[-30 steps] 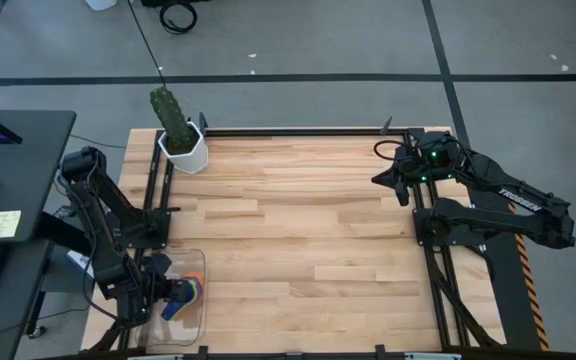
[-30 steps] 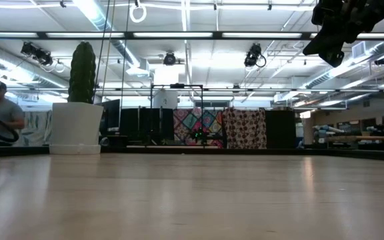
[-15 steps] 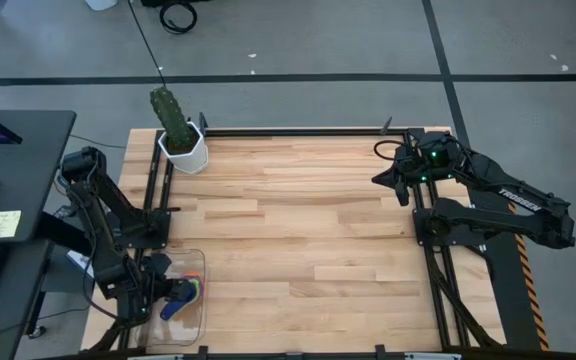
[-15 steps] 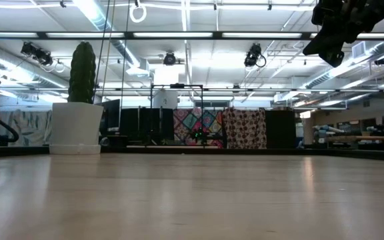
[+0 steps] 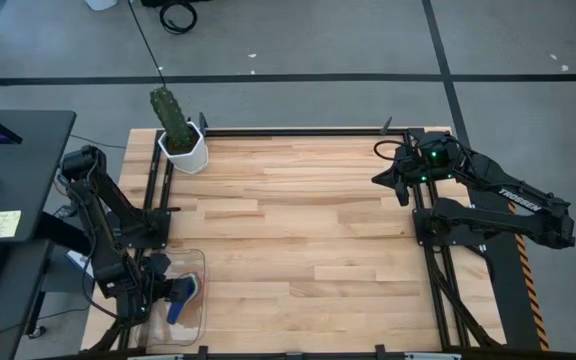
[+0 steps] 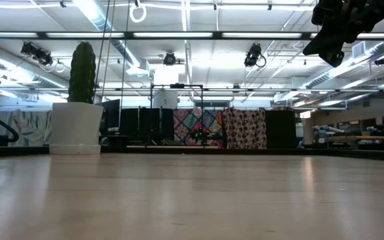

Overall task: Nest measuring cups in basket
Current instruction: Put the stacked colored measuring cups into the transparent bin, then return to Home Position

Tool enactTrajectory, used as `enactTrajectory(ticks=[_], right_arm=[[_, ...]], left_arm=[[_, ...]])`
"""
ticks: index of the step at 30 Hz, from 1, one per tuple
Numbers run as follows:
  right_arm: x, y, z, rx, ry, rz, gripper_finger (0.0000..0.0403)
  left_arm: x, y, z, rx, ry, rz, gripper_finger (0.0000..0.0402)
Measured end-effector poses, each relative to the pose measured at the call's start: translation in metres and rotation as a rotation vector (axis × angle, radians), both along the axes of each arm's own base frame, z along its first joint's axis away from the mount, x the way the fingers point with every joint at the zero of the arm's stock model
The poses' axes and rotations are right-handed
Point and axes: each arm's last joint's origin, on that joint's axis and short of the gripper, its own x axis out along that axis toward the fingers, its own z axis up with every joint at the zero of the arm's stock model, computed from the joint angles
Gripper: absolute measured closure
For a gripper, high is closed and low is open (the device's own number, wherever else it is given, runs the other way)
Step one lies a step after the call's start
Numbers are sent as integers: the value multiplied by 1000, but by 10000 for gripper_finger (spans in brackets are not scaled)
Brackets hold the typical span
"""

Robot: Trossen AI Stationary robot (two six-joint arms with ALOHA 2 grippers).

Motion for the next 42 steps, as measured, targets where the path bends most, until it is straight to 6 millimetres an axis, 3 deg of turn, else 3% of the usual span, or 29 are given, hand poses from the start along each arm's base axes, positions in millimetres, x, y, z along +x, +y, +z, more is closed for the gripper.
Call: enactTrajectory(ticks=[29, 35, 42], right_arm=[[0, 0, 0, 0, 1, 0, 389], [0, 0, 0, 0, 0, 0, 389], [0, 0, 0, 0, 0, 0, 389]], left_arm=[[-2, 14, 23, -87, -66, -6, 248], [-2, 27, 36, -78, -236, 51, 248], [0, 41, 45, 79, -507, 120, 248]])
